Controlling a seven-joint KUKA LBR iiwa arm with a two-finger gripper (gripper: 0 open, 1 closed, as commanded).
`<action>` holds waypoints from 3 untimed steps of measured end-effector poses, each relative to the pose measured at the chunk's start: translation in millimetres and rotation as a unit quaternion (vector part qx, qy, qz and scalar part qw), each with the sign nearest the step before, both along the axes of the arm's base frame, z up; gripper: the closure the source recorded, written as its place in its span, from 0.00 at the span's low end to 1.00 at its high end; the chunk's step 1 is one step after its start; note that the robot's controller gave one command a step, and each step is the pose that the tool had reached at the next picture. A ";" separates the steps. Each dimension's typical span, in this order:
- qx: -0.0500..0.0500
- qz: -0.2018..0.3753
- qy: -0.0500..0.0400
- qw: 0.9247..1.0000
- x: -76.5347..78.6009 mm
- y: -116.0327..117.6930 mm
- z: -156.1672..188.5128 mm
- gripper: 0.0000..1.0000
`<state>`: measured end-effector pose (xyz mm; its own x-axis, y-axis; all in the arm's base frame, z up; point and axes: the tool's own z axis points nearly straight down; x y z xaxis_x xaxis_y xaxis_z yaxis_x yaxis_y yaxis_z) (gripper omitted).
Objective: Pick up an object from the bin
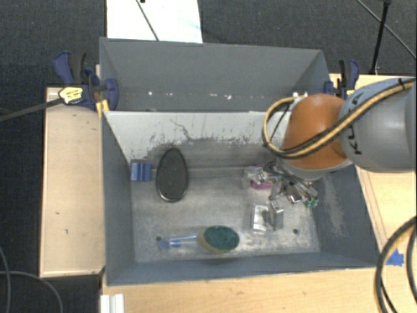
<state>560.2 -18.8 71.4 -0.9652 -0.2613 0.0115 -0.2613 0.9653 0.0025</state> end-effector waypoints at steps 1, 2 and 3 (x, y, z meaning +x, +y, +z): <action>0.000 0.000 -0.010 1.000 5.0 0.2 6.3 1.00; 0.000 0.001 -0.009 1.000 3.9 0.8 4.5 0.00; 0.002 0.158 -0.006 0.987 -37.0 6.6 -1.5 0.00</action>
Offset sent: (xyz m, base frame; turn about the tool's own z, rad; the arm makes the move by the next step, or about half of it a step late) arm 0.0000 0.0000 0.0000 0.0000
